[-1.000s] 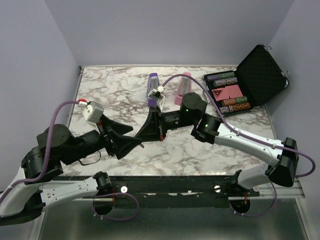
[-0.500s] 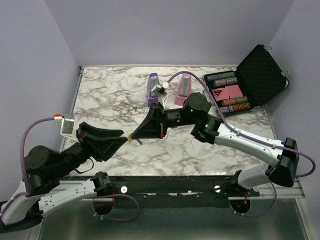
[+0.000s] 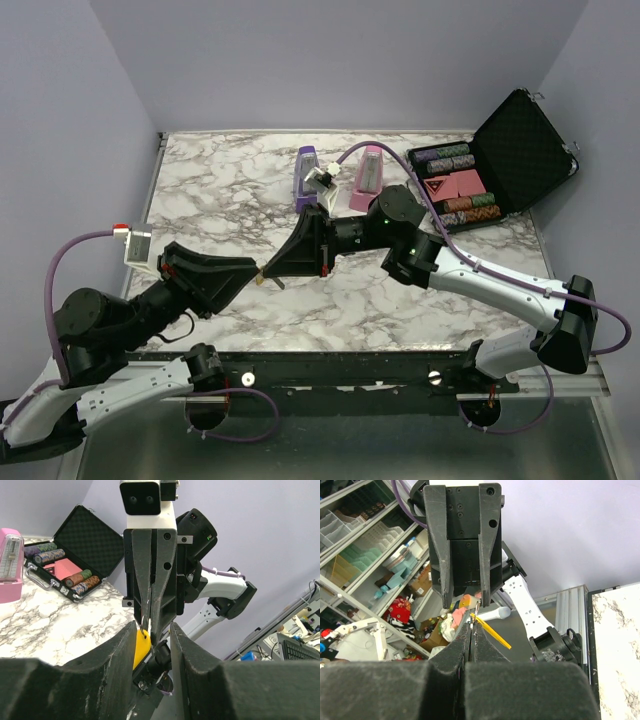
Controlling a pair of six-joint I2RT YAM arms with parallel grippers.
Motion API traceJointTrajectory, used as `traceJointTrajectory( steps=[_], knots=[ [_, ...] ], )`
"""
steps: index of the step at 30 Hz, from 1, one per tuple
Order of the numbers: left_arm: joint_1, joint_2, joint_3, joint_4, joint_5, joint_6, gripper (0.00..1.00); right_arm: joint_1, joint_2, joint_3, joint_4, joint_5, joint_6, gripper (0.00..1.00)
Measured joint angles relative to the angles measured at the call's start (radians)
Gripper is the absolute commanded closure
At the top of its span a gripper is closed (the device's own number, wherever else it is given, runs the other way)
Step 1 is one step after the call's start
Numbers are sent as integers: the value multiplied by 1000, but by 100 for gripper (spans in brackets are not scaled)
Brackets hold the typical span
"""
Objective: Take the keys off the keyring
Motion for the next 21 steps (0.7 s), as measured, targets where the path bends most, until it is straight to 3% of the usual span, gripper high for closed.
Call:
traceJointTrajectory(
  steps=[12, 21],
  knots=[
    [0, 13, -2, 9, 0, -6, 79, 0, -2, 0, 1, -3, 0, 99],
    [0, 13, -6, 8, 0, -8, 84, 0, -2, 0, 7, -7, 2, 99]
  ],
)
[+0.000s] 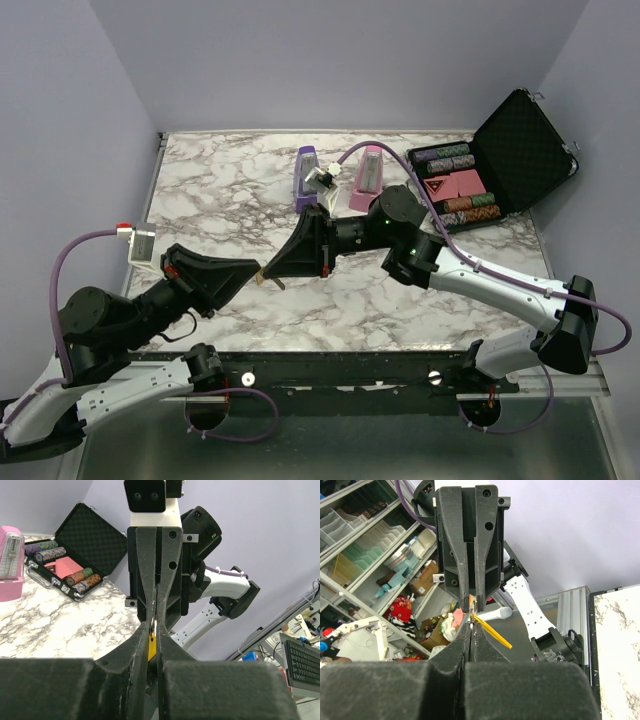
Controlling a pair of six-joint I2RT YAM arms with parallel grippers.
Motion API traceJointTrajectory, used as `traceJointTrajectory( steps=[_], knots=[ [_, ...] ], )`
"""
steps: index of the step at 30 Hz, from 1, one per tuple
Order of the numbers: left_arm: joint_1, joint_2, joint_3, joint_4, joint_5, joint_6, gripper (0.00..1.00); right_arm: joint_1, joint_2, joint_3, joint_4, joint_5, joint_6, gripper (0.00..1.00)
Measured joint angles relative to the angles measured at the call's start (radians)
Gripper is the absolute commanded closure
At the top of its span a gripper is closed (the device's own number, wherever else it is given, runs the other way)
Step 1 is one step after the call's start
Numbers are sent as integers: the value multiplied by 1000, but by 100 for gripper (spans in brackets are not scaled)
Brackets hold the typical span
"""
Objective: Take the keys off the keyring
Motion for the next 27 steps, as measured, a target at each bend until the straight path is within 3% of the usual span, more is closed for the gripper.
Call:
traceJointTrajectory(
  steps=[8, 19, 27],
  knots=[
    [0, 1, -3, 0, 0, -2, 100, 0, 0, 0, 0, 0, 4, 99],
    [0, 10, 6, -10, 0, -1, 100, 0, -1, 0, -3, -4, 3, 99],
    [0, 58, 79, -113, 24, 51, 100, 0, -9, 0, -57, -8, -32, 99]
  ],
)
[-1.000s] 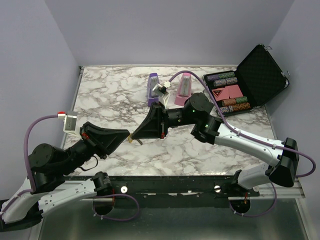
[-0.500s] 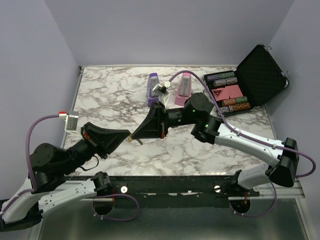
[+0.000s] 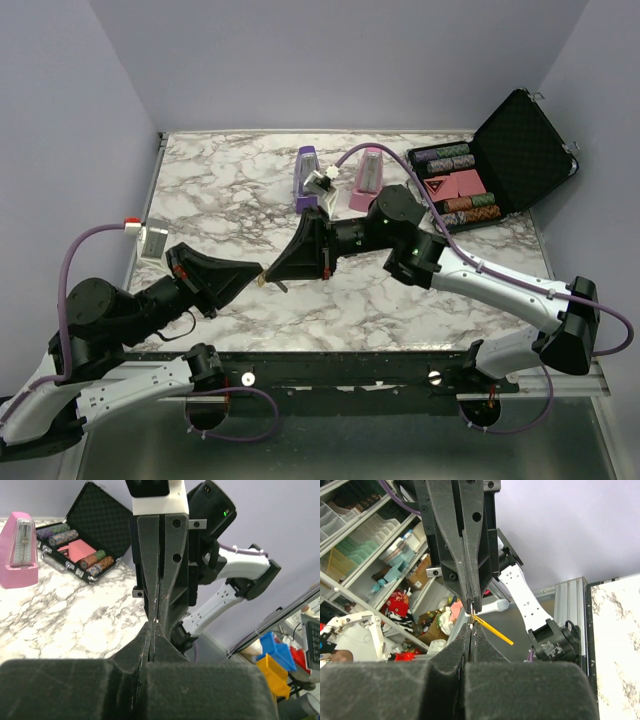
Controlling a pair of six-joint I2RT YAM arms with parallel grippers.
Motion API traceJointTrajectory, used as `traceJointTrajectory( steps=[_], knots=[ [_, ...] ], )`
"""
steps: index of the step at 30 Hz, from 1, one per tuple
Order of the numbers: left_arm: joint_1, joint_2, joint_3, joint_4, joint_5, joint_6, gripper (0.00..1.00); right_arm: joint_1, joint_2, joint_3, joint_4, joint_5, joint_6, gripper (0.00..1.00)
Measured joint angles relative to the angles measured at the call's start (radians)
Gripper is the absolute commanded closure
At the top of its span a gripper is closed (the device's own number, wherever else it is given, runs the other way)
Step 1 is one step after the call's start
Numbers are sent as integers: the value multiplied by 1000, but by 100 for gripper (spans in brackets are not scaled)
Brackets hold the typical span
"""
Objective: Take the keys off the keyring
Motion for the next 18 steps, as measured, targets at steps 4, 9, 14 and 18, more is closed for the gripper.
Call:
traceJointTrajectory(
  steps=[4, 9, 14, 18],
  knots=[
    [0, 14, 18, -51, 20, 25, 100, 0, -1, 7, -59, -16, -27, 99],
    [0, 28, 40, -102, 42, 45, 100, 0, -1, 38, -155, -38, -70, 99],
    [0, 49, 64, -146, 69, 66, 100, 0, -1, 49, -208, -51, -95, 99],
    [0, 62, 77, -170, 85, 80, 100, 0, -1, 51, -231, -61, -104, 99]
  ],
)
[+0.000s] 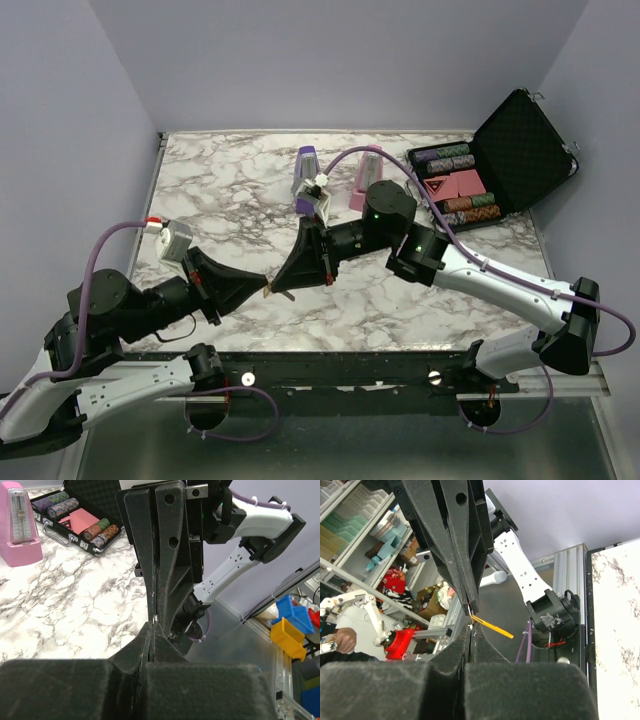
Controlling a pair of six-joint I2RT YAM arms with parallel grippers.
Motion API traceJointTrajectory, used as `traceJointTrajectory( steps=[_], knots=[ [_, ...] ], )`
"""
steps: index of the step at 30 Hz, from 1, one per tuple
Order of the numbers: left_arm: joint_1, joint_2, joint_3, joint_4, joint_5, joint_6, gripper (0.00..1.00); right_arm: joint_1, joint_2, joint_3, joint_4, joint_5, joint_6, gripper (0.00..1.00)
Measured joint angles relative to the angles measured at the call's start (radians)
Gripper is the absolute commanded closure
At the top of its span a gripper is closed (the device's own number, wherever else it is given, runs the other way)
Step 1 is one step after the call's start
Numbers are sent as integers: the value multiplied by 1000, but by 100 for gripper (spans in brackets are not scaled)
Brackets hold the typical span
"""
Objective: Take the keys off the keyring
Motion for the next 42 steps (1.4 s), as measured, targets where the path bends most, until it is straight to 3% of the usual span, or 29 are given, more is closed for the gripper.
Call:
traceJointTrajectory(
  steps=[23, 42],
  knots=[
    [0, 76, 63, -133, 108, 96, 100, 2, 5, 54, -220, -21, -100, 99],
    [0, 139, 109, -229, 159, 179, 100, 5, 70, 211, -533, -64, -264, 99]
  ],
)
